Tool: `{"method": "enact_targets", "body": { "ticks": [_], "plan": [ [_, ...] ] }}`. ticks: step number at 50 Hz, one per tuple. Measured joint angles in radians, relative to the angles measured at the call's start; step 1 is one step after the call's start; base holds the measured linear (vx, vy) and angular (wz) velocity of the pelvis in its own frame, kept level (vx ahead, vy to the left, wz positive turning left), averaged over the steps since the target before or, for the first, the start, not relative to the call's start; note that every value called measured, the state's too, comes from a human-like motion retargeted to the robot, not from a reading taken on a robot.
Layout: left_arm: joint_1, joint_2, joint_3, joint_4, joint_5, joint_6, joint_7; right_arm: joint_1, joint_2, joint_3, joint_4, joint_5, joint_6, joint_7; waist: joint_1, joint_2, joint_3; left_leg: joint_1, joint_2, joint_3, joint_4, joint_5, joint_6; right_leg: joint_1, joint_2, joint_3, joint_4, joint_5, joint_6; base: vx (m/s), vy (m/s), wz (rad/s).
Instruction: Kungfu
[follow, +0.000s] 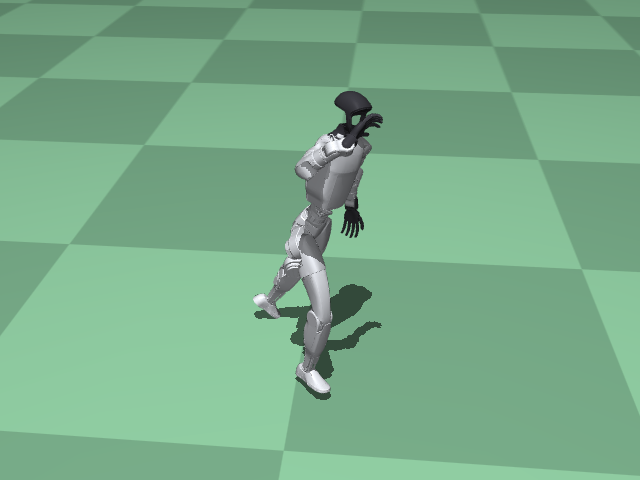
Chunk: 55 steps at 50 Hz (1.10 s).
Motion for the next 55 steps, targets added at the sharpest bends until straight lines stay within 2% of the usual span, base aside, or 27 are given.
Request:
{"method": "enact_targets", "body": {
  "ticks": [2,3,4,5,6,7,8,10,12,13,16,20,23,28,32,35,37,40,42,43,44,46,48,50,52,53,55],
  "plan": [
    [-0.017,0.016,-0.029,-0.001,0.025,-0.016,0.056,-0.045,-0.029,0.055,0.021,-0.141,0.006,-0.030,0.056,-0.018,0.023,-0.017,0.102,-0.121,0.228,0.021,0.035,0.088,0.117,0.025,-0.020,-0.041,-0.017,0.46,-0.77,-2.11],
    [-0.037,0.018,-0.048,0.001,0.036,-0.023,0.088,-0.075,-0.046,0.086,0.031,-0.207,0.002,-0.049,0.086,-0.027,0.032,-0.052,0.103,-0.237,0.325,0.021,0.023,0.121,0.164,0.046,-0.042,-0.043,-0.023,0.39,-0.55,-1.86],
    [-0.061,0.015,-0.065,-0.001,0.047,-0.029,0.113,-0.104,-0.061,0.115,0.035,-0.255,-0.003,-0.063,0.094,-0.069,0.014,-0.088,0.006,-0.354,0.351,0.019,0.012,0.127,0.156,0.101,-0.065,-0.037,-0.018,0.39,-0.47,-1.29],
    [-0.086,0.009,-0.082,-0.004,0.059,-0.034,0.135,-0.133,-0.076,0.143,0.036,-0.294,-0.008,-0.074,0.092,-0.128,-0.016,-0.125,-0.139,-0.471,0.340,0.016,0.000,0.119,0.120,0.173,-0.088,-0.028,-0.006,0.37,-0.34,-1.20],
    [-0.106,0.009,-0.094,-0.009,0.073,-0.036,0.147,-0.159,-0.073,0.175,0.041,-0.319,-0.015,-0.081,0.107,-0.165,-0.022,-0.172,-0.200,-0.503,0.430,-0.063,0.000,0.133,0.125,0.223,-0.092,-0.033,0.001,0.35,-0.29,-1.45],
    [-0.125,0.008,-0.105,-0.014,0.087,-0.038,0.157,-0.187,-0.070,0.209,0.047,-0.341,-0.021,-0.088,0.121,-0.194,-0.027,-0.215,-0.239,-0.521,0.510,-0.140,0.000,0.152,0.138,0.261,-0.103,-0.035,0.004,0.35,-0.37,-1.83],
    [-0.142,0.005,-0.117,-0.022,0.104,-0.038,0.162,-0.220,-0.067,0.248,0.054,-0.355,-0.027,-0.093,0.131,-0.208,-0.027,-0.255,-0.235,-0.513,0.572,-0.211,0.000,0.183,0.166,0.273,-0.128,-0.033,-0.003,0.37,-0.57,-1.66],
    [-0.169,0.005,-0.145,-0.035,0.138,-0.036,0.175,-0.280,-0.052,0.321,0.063,-0.381,-0.035,-0.099,0.136,-0.204,-0.019,-0.324,-0.171,-0.512,0.662,-0.352,0.000,0.267,0.237,0.258,-0.191,-0.023,-0.024,0.37,-0.65,-1.39],
    [-0.212,0.010,-0.179,-0.025,0.179,-0.038,0.195,-0.339,-0.034,0.387,0.068,-0.404,-0.038,-0.105,0.139,-0.201,-0.006,-0.391,-0.109,-0.438,0.709,-0.476,0.090,0.350,0.289,0.264,-0.252,-0.011,-0.031,0.32,-0.43,-1.26],
    [-0.239,0.010,-0.197,-0.020,0.205,-0.041,0.208,-0.369,-0.025,0.422,0.072,-0.413,-0.039,-0.110,0.141,-0.203,0.001,-0.423,-0.115,-0.426,0.717,-0.518,0.127,0.389,0.309,0.275,-0.280,-0.005,-0.032,0.30,-0.30,-1.25],
    [-0.351,-0.002,-0.259,-0.011,0.300,-0.042,0.257,-0.453,0.009,0.515,0.085,-0.431,-0.056,-0.115,0.151,-0.197,0.028,-0.505,-0.182,-0.471,0.669,-0.596,0.155,0.500,0.363,0.306,-0.348,0.012,-0.033,0.32,-0.27,-1.24],
    [-0.555,-0.026,-0.294,-0.058,0.419,-0.037,0.332,-0.528,0.062,0.593,0.100,-0.448,-0.070,-0.112,0.220,-0.213,0.059,-0.582,-0.241,-0.500,0.495,-0.607,0.175,0.634,0.431,0.384,-0.402,0.021,-0.046,0.41,-0.25,-1.75],
    [-0.757,-0.028,-0.298,-0.127,0.459,-0.035,0.396,-0.556,0.113,0.618,0.102,-0.462,-0.071,-0.108,0.270,-0.224,0.076,-0.625,-0.211,-0.442,0.331,-0.605,0.239,0.713,0.485,0.472,-0.405,0.015,-0.062,0.39,-0.18,-1.81],
    [-1.108,0.059,-0.377,-0.298,0.389,0.015,0.499,-0.610,0.213,0.645,0.084,-0.468,-0.041,-0.095,0.304,-0.204,0.100,-0.653,-0.191,-0.434,0.068,-0.598,0.267,0.835,0.578,0.599,-0.389,-0.006,-0.086,0.53,-0.14,-1.66],
    [-1.354,0.137,-0.465,-0.423,0.270,0.068,0.574,-0.650,0.296,0.675,0.052,-0.480,-0.002,-0.095,0.324,-0.178,0.075,-0.644,-0.188,-0.484,-0.048,-0.606,0.251,0.913,0.619,0.714,-0.358,-0.023,-0.081,0.68,0.06,-1.79],
    [-1.501,0.185,-0.555,-0.519,0.203,0.120,0.567,-0.671,0.345,0.702,0.027,-0.523,0.025,-0.126,0.350,-0.149,0.056,-0.603,-0.199,-0.596,0.015,-0.608,0.208,0.986,0.631,0.790,-0.334,-0.021,-0.052,0.87,0.23,-1.76],
    [-1.586,0.206,-0.605,-0.573,0.229,0.153,0.536,-0.679,0.373,0.709,0.017,-0.553,0.039,-0.129,0.367,-0.136,0.044,-0.556,-0.217,-0.621,0.047,-0.544,0.190,1.036,0.598,0.788,-0.318,0.001,-0.011,0.90,0.29,-1.74],
    [-1.687,0.194,-0.647,-0.646,0.348,0.232,0.508,-0.672,0.405,0.690,-0.001,-0.586,0.073,-0.108,0.381,-0.135,-0.015,-0.574,-0.227,-0.583,0.139,-0.375,0.151,1.034,0.515,0.767,-0.277,0.065,0.111,0.83,0.28,-1.73],
    [-1.713,0.185,-0.672,-0.705,0.407,0.279,0.497,-0.657,0.444,0.679,-0.003,-0.593,0.130,-0.089,0.400,-0.141,-0.033,-0.578,-0.210,-0.527,0.211,-0.394,0.148,1.019,0.437,0.748,-0.248,0.109,0.250,0.52,0.18,-1.85],
    [-1.719,0.179,-0.681,-0.737,0.432,0.293,0.483,-0.648,0.464,0.671,-0.002,-0.595,0.160,-0.079,0.395,-0.120,-0.034,-0.561,-0.186,-0.513,0.243,-0.439,0.147,1.022,0.422,0.705,-0.259,0.131,0.317,0.50,-0.07,-1.64],
    [-1.715,0.176,-0.689,-0.771,0.449,0.300,0.467,-0.637,0.486,0.659,-0.002,-0.601,0.189,-0.067,0.391,-0.095,-0.033,-0.548,-0.132,-0.505,0.270,-0.476,0.127,1.017,0.441,0.642,-0.254,0.146,0.339,0.50,-0.36,-1.57],
    [-1.697,0.178,-0.704,-0.831,0.470,0.303,0.430,-0.611,0.531,0.636,0.001,-0.604,0.243,-0.035,0.400,-0.048,-0.030,-0.518,-0.011,-0.460,0.294,-0.516,0.090,0.981,0.477,0.527,-0.220,0.175,0.339,0.27,-0.45,-2.28],
    [-1.676,0.190,-0.726,-0.872,0.501,0.298,0.387,-0.577,0.582,0.617,0.010,-0.597,0.289,0.001,0.423,-0.018,-0.028,-0.469,0.058,-0.366,0.268,-0.517,0.094,0.916,0.444,0.473,-0.176,0.195,0.339,0.01,0.09,-3.09],
    [-1.656,0.212,-0.749,-0.883,0.566,0.294,0.335,-0.537,0.655,0.589,0.033,-0.598,0.316,0.049,0.438,0.016,-0.040,-0.419,0.071,-0.240,0.212,-0.516,0.135,0.818,0.279,0.330,-0.182,0.190,0.339,-0.24,0.63,-3.28],
    [-1.631,0.230,-0.762,-0.865,0.649,0.292,0.268,-0.493,0.717,0.562,0.063,-0.567,0.315,0.146,0.422,0.023,-0.042,-0.368,0.037,-0.123,0.176,-0.534,0.158,0.754,0.119,0.156,-0.249,0.235,0.339,-0.19,0.42,-2.73],
    [-1.616,0.242,-0.768,-0.851,0.689,0.290,0.231,-0.469,0.747,0.554,0.080,-0.546,0.319,0.188,0.416,0.019,-0.039,-0.347,0.031,-0.062,0.166,-0.539,0.162,0.725,0.067,0.073,-0.283,0.277,0.339,-0.17,0.22,-2.55],
    [-1.571,0.263,-0.775,-0.817,0.757,0.292,0.151,-0.421,0.806,0.554,0.114,-0.503,0.325,0.230,0.387,-0.005,-0.006,-0.255,-0.050,0.043,0.123,-0.556,0.180,0.688,-0.057,0.001,-0.249,0.270,0.314,-0.16,0.19,-2.43]
  ]
}}
